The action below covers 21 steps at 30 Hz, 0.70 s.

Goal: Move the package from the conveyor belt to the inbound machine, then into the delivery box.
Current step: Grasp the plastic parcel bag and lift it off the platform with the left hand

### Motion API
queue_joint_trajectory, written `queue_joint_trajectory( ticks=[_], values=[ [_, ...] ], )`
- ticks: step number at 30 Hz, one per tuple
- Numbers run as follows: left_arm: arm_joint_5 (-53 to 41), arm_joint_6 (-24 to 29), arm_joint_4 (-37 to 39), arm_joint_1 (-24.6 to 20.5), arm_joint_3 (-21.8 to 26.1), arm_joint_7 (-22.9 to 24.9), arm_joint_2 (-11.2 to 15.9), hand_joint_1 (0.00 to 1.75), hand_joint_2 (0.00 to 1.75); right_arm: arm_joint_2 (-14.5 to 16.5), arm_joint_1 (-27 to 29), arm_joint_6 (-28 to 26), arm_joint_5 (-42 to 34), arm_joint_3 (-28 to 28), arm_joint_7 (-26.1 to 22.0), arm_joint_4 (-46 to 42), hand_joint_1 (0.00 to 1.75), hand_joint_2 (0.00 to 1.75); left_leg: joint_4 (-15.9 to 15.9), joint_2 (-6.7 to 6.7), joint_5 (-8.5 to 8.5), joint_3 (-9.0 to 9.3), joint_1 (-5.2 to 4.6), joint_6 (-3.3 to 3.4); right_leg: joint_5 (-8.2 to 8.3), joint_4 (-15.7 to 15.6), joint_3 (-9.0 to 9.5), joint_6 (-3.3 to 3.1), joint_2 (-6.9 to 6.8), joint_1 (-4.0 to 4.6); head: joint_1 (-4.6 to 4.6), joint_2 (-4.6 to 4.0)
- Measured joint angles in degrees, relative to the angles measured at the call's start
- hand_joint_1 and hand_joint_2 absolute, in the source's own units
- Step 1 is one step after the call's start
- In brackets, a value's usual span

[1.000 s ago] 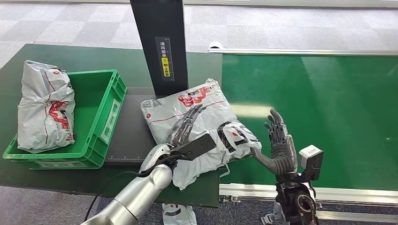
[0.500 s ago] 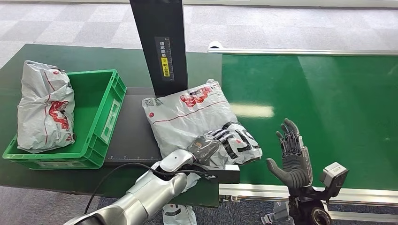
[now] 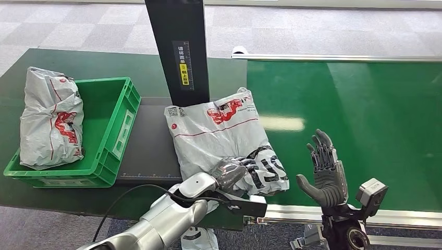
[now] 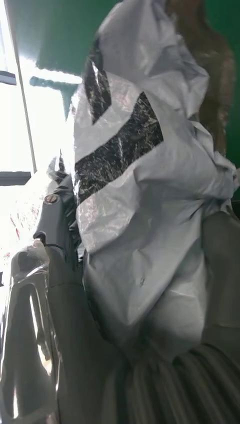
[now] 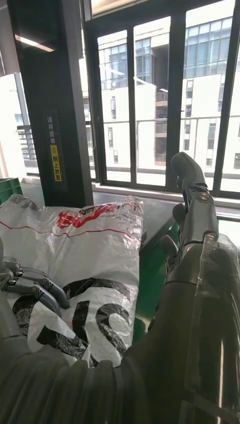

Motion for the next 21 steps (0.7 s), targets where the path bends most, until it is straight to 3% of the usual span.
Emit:
queue_joint_trajectory(
  ticks=[4,8,13,17,21],
  values=[
    [0.6,0.8,-0.9,0.4,0.1,-0.8,0.2,1.74,1.75,0.1,0.0,0.1,0.0,0.0,0.0,0.0,0.0,1.75,0.0,0.0,0.0,0.0,0.0,0.0,0.0,0.0,0.01,0.0,0.0,0.0,0.01,0.0],
    [6.7,4.2,-4.3,2.6,2.5,-5.6,0.4,1.75,1.75,0.1,0.0,0.3,-0.2,0.0,0.1,0.0,0.0,1.75,0.0,0.01,0.0,0.0,0.0,0.0,0.0,0.0,0.0,0.0,0.01,0.0,0.0,0.0],
    [11.1,13.7,-12.2,5.8,6.2,-9.2,1.1,1.75,1.75,0.1,-0.1,0.3,-0.9,0.0,0.4,0.0,0.0,1.75,0.0,0.01,0.0,-0.01,0.0,0.0,0.0,0.0,-0.01,0.0,0.0,0.0,0.0,0.0],
    [20.1,20.7,-18.9,7.9,8.8,-18.1,1.3,1.75,1.75,0.0,-0.7,-0.4,-1.9,0.0,0.7,0.1,0.0,1.75,0.0,0.01,0.0,-0.02,0.01,0.0,0.0,0.0,-0.01,0.0,0.0,0.0,0.0,0.0],
    [25.5,27.5,-24.7,9.2,10.6,-23.3,1.7,1.75,1.75,0.0,-0.8,-1.1,-2.6,0.0,0.9,0.1,0.0,1.75,0.0,0.0,0.0,-0.01,0.01,0.0,0.0,0.0,-0.01,0.0,0.0,0.0,0.01,0.0]
  ],
)
